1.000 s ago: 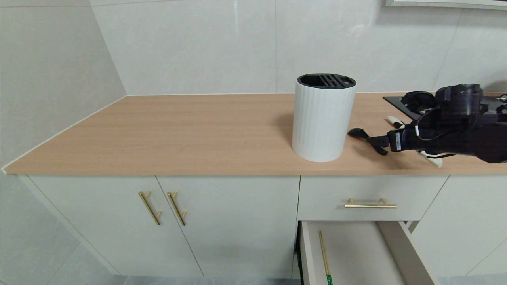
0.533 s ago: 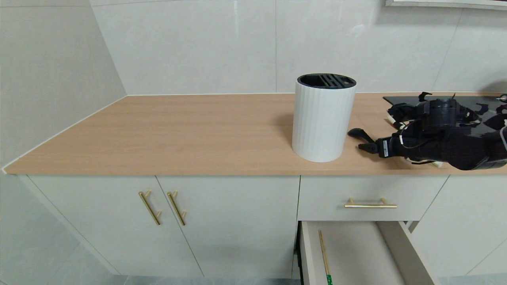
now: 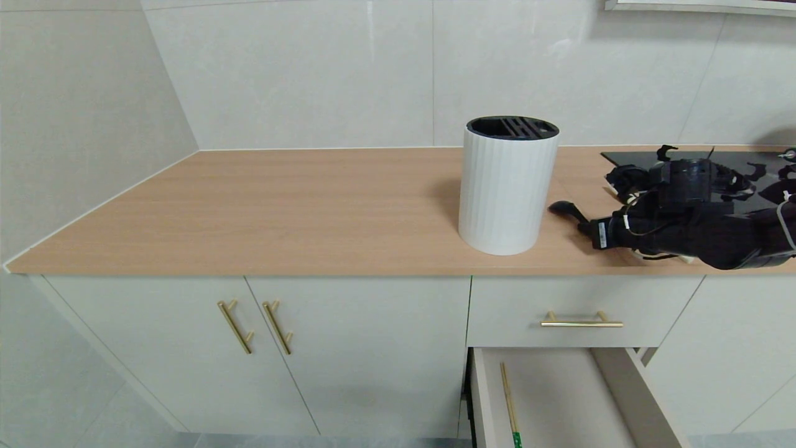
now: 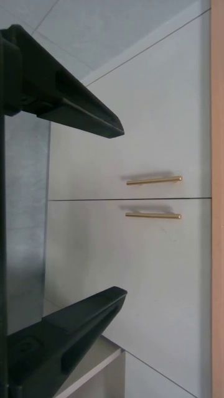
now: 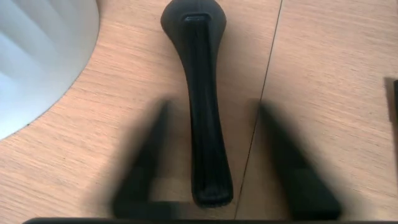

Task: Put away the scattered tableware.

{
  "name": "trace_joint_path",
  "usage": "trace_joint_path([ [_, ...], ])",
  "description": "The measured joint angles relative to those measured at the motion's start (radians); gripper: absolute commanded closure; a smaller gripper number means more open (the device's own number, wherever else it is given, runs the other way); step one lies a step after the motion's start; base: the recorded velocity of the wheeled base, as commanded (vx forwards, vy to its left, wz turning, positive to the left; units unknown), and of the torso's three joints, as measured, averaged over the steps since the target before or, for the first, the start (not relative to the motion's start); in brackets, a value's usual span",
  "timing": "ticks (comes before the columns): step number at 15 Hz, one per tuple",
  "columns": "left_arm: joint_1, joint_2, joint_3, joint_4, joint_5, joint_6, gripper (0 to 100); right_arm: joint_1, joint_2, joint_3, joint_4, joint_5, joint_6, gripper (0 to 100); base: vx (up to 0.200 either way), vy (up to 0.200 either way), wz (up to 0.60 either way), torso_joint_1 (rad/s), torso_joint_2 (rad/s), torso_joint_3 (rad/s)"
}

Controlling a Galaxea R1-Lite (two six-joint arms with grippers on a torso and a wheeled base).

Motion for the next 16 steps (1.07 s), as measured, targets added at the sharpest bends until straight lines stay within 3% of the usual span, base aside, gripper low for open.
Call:
trace_joint_path([
  [6,0.000,0.000,0.000,0.000,0.000,0.000,0,0.001,-0.008,0.004,0.010,-0.008,0.008,100,0.000,0.000,0.00,0.000,0.00,0.000],
  [11,0.000,0.001,0.000,0.000,0.000,0.000,0,0.003,-0.134,0.026,0.126,-0.092,0.196,100,0.000,0.000,0.00,0.000,0.00,0.000],
  [16,0.000,0.001,0.000,0.000,0.000,0.000,0,0.027,-0.404,0.265,0.234,-0.123,0.230,100,0.000,0.000,0.00,0.000,0.00,0.000],
])
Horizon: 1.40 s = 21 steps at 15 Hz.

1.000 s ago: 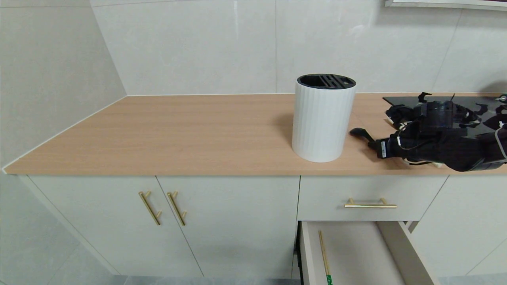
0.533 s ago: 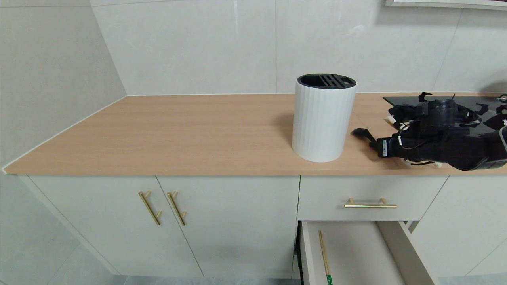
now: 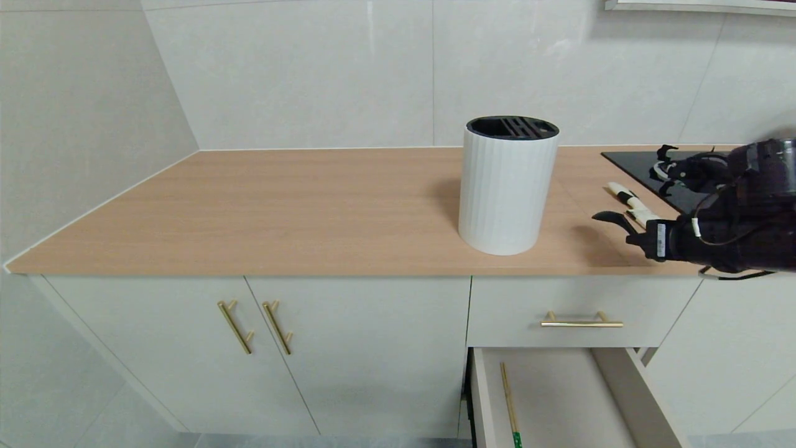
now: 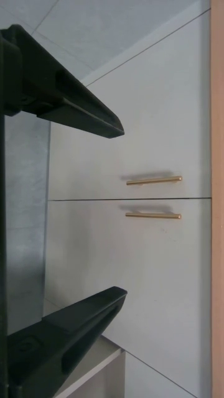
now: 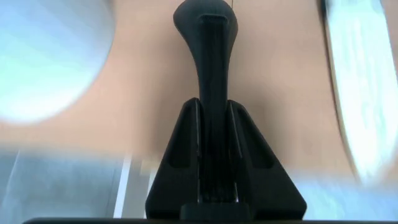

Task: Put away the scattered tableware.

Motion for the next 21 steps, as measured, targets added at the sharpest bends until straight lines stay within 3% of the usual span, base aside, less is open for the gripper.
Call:
trace_joint_path([
  [5,0.000,0.000,0.000,0.000,0.000,0.000,0,0.053,-0.237,0.290,0.000,0.040,-0.009,100,0.000,0.000,0.00,0.000,0.00,0.000],
  [9,0.000,0.000,0.000,0.000,0.000,0.000,0,0.129,-0.308,0.422,0.000,0.041,-0.068,100,0.000,0.000,0.00,0.000,0.00,0.000],
  [21,0.000,0.000,0.000,0.000,0.000,0.000,0,0.234,-0.189,0.501,-0.026,0.034,-0.108,100,0.000,0.000,0.00,-0.151,0.41,0.265],
])
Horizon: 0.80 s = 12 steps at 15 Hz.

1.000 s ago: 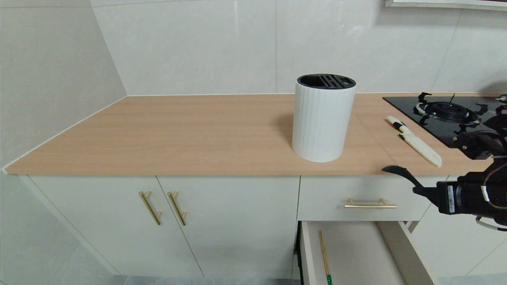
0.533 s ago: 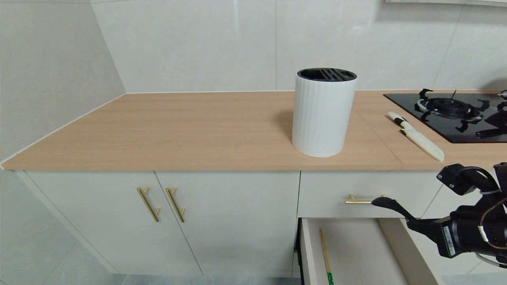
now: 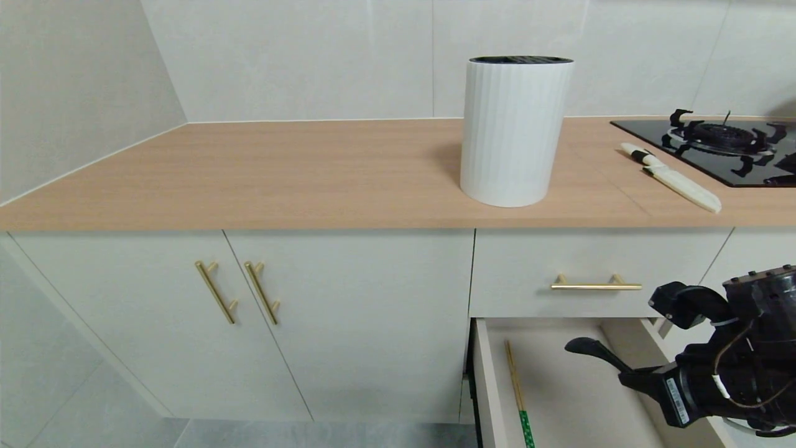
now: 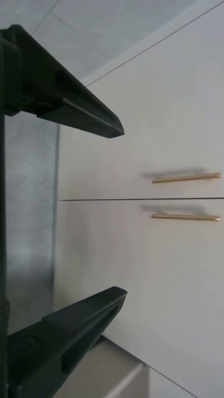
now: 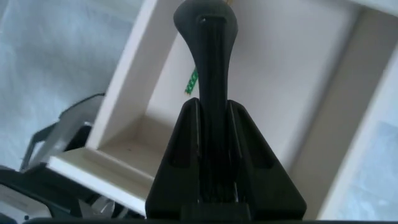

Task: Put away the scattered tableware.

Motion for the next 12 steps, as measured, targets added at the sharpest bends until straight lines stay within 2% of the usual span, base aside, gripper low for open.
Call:
trace_joint_path([
  [6,0.000,0.000,0.000,0.000,0.000,0.000,0,0.001,0.063,0.031,-0.089,-0.004,0.000,100,0.000,0.000,0.00,-0.091,0.40,0.295],
  [12,0.000,0.000,0.000,-0.001,0.000,0.000,0,0.001,0.089,0.037,-0.108,-0.005,0.000,100,0.000,0.000,0.00,-0.001,0.04,0.036],
])
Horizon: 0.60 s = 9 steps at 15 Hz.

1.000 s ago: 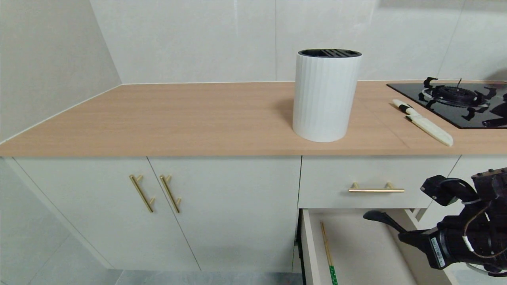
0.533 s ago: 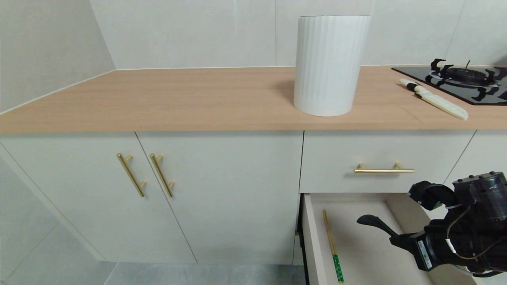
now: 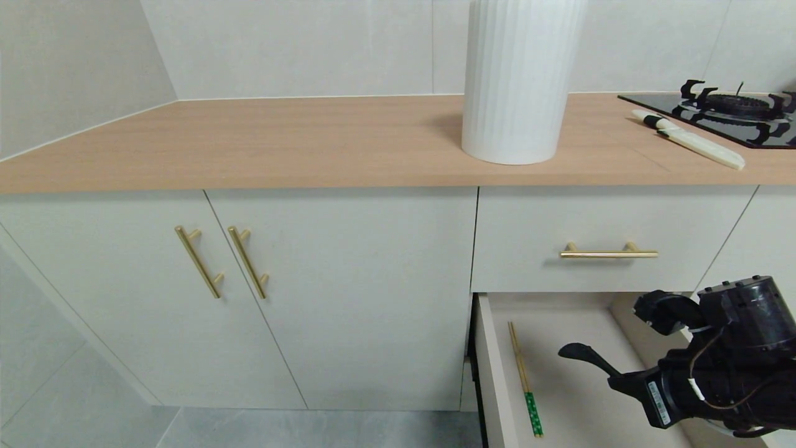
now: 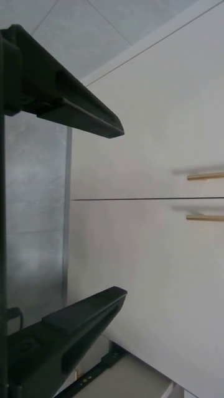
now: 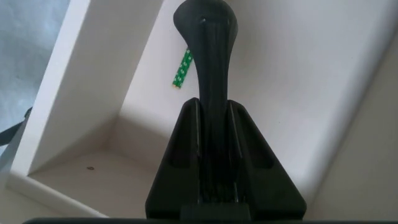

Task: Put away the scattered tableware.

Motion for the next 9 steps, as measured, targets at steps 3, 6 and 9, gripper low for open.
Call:
trace_joint_path([
  [3,0.000,0.000,0.000,0.000,0.000,0.000,0,0.000,0.047,0.001,-0.085,-0.027,0.008,100,0.000,0.000,0.00,0.000,0.00,0.000],
  [6,0.000,0.000,0.000,0.000,0.000,0.000,0,0.003,0.169,0.007,-0.206,-0.101,0.059,100,0.000,0.000,0.00,0.000,0.00,0.000],
  [9,0.000,0.000,0.000,0.000,0.000,0.000,0,0.017,0.338,0.005,-0.369,-0.200,0.146,100,0.000,0.000,0.00,0.000,0.00,0.000],
])
